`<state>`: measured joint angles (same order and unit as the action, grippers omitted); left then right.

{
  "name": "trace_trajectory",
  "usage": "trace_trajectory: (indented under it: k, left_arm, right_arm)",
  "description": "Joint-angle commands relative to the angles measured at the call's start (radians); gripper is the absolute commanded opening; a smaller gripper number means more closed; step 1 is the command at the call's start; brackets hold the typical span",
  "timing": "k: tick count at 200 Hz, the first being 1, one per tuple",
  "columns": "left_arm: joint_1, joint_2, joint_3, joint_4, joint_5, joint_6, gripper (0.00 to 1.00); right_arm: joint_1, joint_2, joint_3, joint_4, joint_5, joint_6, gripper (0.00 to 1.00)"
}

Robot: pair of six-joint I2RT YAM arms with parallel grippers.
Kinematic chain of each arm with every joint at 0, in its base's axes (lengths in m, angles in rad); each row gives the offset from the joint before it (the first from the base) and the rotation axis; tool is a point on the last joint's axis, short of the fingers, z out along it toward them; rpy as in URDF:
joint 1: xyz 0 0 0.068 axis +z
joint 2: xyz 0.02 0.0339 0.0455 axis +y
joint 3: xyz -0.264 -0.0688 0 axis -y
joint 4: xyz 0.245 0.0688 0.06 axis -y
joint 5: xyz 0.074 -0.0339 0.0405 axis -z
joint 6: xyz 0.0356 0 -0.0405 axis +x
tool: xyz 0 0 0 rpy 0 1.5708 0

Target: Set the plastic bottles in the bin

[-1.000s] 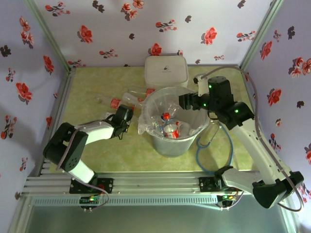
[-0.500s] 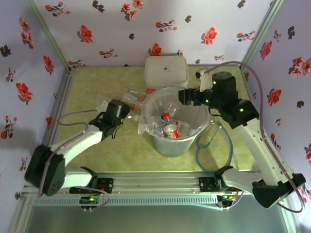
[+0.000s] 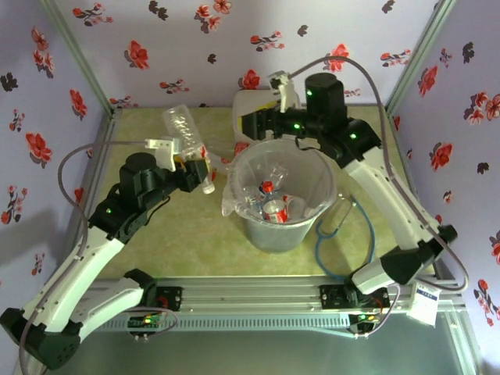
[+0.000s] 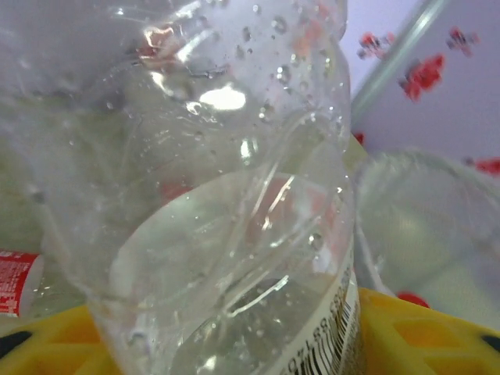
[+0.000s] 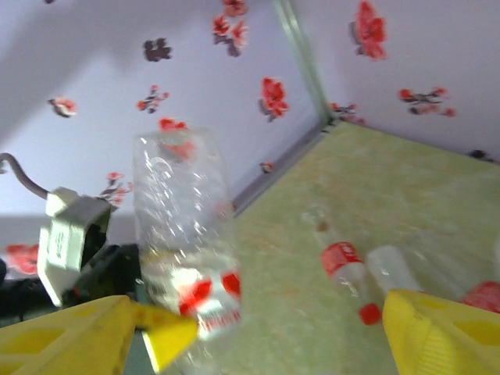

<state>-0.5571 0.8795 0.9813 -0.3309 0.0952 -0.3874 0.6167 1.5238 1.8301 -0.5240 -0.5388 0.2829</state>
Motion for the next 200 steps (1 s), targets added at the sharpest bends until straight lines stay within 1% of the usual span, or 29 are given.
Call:
trace_trajectory:
  k: [1, 12, 25, 44, 76, 100, 137, 157, 161, 183, 192, 200]
  left_arm:
    - [-0.002, -0.001, 0.026, -0.083, 0.140, 0.167, 0.47]
    - [-0.002, -0.001, 0.024, -0.075, 0.158, 0.179, 0.47]
    - [-0.003, -0.002, 0.019, -0.061, 0.188, 0.193, 0.47]
    - [-0.003, -0.012, 0.007, -0.036, 0.222, 0.208, 0.46]
    - [-0.004, -0.001, 0.011, -0.047, 0.236, 0.222, 0.44]
    - [-0.007, 0.009, 0.016, -0.044, 0.241, 0.230, 0.43]
    - [-0.012, 0.016, 0.027, -0.045, 0.242, 0.246, 0.43]
    - [-0.012, 0.018, 0.034, -0.049, 0.242, 0.249, 0.43]
    - [-0.012, 0.018, 0.034, -0.049, 0.243, 0.251, 0.43]
    - [-0.012, 0.011, 0.036, -0.044, 0.240, 0.252, 0.50]
    - [-0.013, 0.006, 0.033, -0.038, 0.240, 0.250, 0.52]
    - [-0.012, 0.000, 0.030, -0.029, 0.240, 0.242, 0.59]
  right_arm:
    - [0.039, 0.077, 0.110, 0.001, -0.112, 0.041, 0.90]
    - [0.068, 0.121, 0.166, -0.048, -0.121, 0.006, 0.94]
    - [0.093, 0.161, 0.208, -0.088, -0.104, -0.030, 0.97]
    - [0.100, 0.220, 0.248, -0.112, -0.112, -0.024, 0.97]
    - [0.116, 0.285, 0.310, -0.111, -0.182, 0.005, 0.95]
    - [0.131, 0.312, 0.305, -0.078, -0.244, 0.040, 0.88]
    - [0.133, 0.323, 0.303, -0.083, -0.240, 0.036, 0.73]
    - [0.133, 0.319, 0.305, -0.073, -0.229, 0.032, 0.71]
    - [0.132, 0.318, 0.305, -0.071, -0.226, 0.032, 0.70]
    - [0.125, 0.306, 0.308, -0.050, -0.202, 0.031, 0.59]
    - [0.122, 0.300, 0.313, -0.038, -0.198, 0.032, 0.58]
    - [0.117, 0.297, 0.324, -0.032, -0.190, 0.031, 0.57]
